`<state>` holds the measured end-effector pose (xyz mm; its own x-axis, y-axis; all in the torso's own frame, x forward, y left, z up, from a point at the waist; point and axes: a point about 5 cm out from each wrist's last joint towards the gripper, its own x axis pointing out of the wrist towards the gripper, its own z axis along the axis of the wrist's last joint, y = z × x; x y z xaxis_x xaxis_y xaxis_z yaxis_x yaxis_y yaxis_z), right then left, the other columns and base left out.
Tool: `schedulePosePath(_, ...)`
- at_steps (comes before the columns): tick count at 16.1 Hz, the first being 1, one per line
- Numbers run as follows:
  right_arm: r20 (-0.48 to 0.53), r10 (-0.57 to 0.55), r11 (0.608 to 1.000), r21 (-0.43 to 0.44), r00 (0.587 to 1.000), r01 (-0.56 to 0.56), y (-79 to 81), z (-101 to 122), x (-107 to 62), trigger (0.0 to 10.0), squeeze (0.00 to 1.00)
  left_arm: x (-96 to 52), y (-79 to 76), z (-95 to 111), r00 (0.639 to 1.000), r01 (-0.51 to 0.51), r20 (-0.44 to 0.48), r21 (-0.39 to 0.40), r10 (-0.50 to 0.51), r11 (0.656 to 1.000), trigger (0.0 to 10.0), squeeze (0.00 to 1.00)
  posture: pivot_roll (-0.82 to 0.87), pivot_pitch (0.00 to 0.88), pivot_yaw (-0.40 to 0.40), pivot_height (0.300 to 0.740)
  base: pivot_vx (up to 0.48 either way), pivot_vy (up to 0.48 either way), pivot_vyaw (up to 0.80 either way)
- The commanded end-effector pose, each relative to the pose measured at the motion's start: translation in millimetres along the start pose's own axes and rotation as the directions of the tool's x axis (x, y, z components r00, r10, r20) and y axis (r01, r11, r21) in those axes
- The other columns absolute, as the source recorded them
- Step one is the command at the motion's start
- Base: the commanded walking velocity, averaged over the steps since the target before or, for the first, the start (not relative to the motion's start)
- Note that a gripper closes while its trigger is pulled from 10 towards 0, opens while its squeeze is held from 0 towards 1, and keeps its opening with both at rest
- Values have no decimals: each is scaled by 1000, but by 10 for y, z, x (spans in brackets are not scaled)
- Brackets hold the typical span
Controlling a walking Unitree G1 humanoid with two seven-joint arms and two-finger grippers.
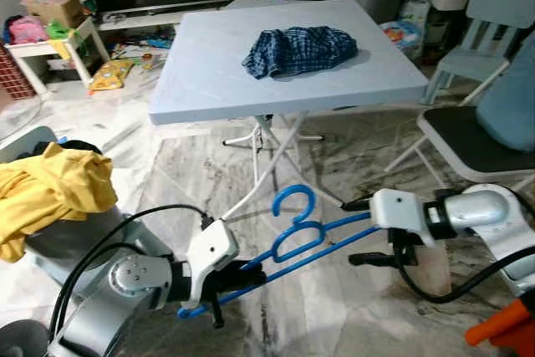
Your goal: Hang hanger
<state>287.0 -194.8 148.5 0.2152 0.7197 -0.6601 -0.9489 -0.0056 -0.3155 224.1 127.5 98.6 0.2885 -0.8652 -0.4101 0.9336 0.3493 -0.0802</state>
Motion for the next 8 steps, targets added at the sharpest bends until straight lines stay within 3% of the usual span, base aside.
schedulePosePath(1, -7, 43, 998, -52, 999, -43, -29, 64, 45, 10000, 0, 7, 7, 30, 1000, 20, 1, 23, -20, 1000, 10000, 0, -143, 11, 90, 740, 0, 0, 0)
schedulePosePath(3, 3, 77, 994, -75, 997, -77, -43, 121, 109, 10000, 0, 27, 8, 43, 1000, 23, 1, 32, -23, 999, 10000, 0, -141, 9, 94, 740, 0, 0, 0)
schedulePosePath(4, 1, 98, 992, -85, 995, -98, -42, 138, 121, 3412, 0, 31, 10, 43, 1000, 23, 0, 36, -23, 999, 10000, 0, -141, 9, 94, 740, 0, 0, 0)
schedulePosePath(5, -3, 117, 989, -95, 993, -117, -45, 151, 123, 0, 0, 29, 9, 39, 1000, 23, -2, 38, -23, 999, 10000, 0, -137, 8, 95, 740, 0, 0, 0)
schedulePosePath(8, -44, 157, 978, -134, 987, -161, -107, 177, 45, 0, 0, 32, -13, -6, 999, 31, -23, 50, -30, 998, 10000, 0, -140, 6, 93, 740, 0, 0, 0)
